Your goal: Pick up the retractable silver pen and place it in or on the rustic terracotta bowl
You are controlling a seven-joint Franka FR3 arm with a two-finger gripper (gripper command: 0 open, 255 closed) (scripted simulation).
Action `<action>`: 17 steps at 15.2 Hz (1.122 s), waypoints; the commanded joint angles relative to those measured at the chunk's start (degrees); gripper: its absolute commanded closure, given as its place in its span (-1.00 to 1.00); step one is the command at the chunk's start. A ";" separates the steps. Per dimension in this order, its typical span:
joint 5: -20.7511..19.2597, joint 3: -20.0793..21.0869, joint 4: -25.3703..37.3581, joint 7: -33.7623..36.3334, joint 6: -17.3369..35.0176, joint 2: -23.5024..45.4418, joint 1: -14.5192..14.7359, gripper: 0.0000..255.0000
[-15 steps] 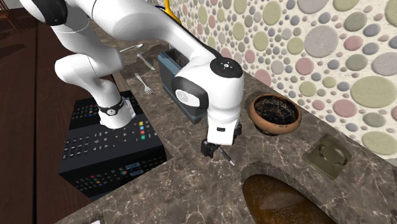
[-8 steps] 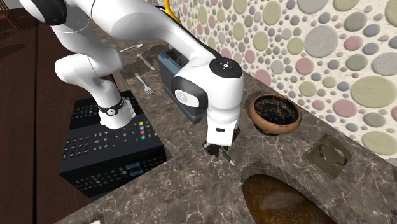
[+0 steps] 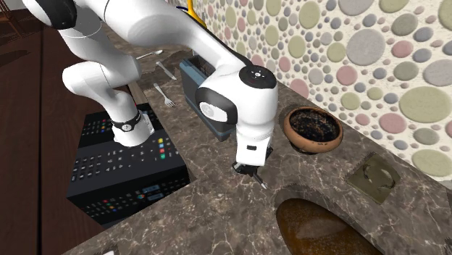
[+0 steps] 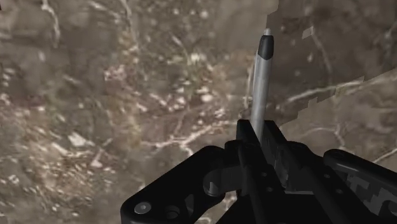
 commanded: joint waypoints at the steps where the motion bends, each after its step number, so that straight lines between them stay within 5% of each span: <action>1: 0.40 0.25 -0.02 -0.22 -0.59 -0.41 -0.05 1.00; 17: 4.02 1.49 5.73 -2.06 -11.47 -6.27 -1.21 1.00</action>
